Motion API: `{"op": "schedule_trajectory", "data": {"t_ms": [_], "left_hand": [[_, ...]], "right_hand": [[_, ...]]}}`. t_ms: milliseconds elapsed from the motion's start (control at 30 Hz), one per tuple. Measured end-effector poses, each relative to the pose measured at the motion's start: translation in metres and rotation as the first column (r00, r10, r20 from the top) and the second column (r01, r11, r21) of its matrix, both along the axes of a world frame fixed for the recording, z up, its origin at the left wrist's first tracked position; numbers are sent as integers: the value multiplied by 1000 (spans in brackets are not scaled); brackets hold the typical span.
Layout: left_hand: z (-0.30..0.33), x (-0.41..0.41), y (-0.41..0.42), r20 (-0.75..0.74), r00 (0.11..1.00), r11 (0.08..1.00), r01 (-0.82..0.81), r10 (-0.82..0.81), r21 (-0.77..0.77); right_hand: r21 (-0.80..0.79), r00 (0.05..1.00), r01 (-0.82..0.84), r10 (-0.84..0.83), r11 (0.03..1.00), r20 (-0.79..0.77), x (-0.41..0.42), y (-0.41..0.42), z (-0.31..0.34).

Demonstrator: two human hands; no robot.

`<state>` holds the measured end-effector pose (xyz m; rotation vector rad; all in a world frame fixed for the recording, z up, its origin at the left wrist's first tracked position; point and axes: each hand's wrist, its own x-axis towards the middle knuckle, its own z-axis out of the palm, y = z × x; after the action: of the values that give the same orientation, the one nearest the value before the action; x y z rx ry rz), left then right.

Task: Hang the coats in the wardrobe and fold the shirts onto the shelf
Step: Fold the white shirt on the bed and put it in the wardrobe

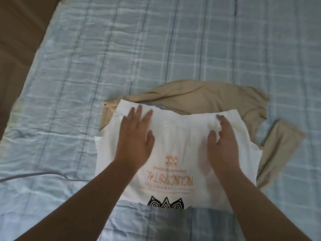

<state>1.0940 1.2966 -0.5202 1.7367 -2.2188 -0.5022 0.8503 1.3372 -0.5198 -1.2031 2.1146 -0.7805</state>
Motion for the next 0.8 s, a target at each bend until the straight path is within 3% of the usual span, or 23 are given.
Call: {"op": "schedule_trajectory", "data": {"t_ms": [33, 67, 100, 233, 367, 567, 700, 800], "left_hand": [[-6, -4, 5, 147, 986, 996, 82, -84, 20], [-11, -9, 8, 253, 959, 992, 116, -127, 56], [-15, -13, 9, 316, 937, 988, 125, -149, 94], [-37, -22, 10, 394, 908, 987, 93, -139, 133], [-57, -24, 9, 429, 896, 988, 57, -114, 142], [-61, -30, 8, 472, 875, 988, 39, -105, 146], [-48, -35, 14, 439, 896, 992, 19, -71, 121], [-33, -56, 28, 351, 931, 994, 79, -102, 81]], "right_hand": [[40, 958, -196, 200, 980, -204, 6, 8, -4], [120, 857, -345, 365, 931, -364, 9, 13, -10], [213, 771, -413, 464, 885, -436, 11, 15, -16], [383, 697, -345, 507, 857, -506, -1, 14, -43], [434, 697, -260, 479, 863, -534, -19, 9, -67], [404, 723, -271, 462, 874, -514, -19, 8, -70], [242, 854, -305, 377, 921, -358, -29, 22, -42], [107, 874, -255, 276, 961, -400, -41, 57, -23]]}}
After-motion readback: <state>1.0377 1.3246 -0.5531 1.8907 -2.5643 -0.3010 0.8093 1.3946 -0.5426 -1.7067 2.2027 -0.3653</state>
